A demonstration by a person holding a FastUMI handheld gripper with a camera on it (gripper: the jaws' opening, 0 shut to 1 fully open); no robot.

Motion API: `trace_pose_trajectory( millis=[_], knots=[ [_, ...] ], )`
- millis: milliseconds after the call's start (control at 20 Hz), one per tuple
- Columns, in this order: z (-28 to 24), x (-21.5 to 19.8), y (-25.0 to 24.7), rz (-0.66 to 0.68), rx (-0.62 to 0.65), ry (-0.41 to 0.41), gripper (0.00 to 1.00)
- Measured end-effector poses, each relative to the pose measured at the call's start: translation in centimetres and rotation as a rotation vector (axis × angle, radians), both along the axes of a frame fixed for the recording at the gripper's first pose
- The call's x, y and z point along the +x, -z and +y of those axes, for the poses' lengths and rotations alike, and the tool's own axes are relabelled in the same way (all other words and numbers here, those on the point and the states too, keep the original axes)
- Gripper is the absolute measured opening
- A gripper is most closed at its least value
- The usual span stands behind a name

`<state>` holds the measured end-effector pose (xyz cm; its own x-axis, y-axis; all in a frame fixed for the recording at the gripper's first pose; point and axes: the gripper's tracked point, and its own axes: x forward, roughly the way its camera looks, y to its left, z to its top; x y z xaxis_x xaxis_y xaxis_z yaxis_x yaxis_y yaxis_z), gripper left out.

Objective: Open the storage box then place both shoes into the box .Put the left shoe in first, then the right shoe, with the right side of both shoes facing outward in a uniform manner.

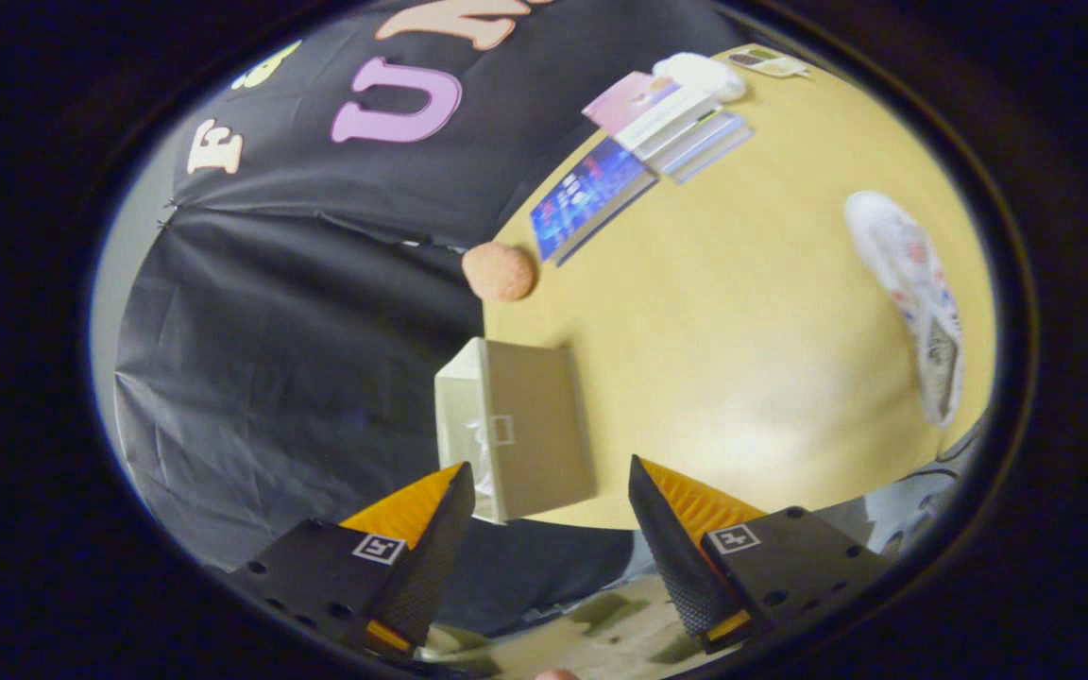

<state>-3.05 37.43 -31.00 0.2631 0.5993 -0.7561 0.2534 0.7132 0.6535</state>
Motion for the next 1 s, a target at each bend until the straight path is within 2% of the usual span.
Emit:
trace_pose_trajectory(
  millis=[200,500,700,1000],
  knots=[
    [-10.6,-2.0,4.5,0.017,-0.258,0.01,0.99],
    [-23.3,-4.5,9.9,-0.014,-0.725,-0.151,0.98],
    [-26.3,-3.6,12.5,-0.07,-0.859,-0.207,0.95],
    [-27.7,-1.3,16.2,-0.145,-0.988,-0.299,0.9]
  ],
)
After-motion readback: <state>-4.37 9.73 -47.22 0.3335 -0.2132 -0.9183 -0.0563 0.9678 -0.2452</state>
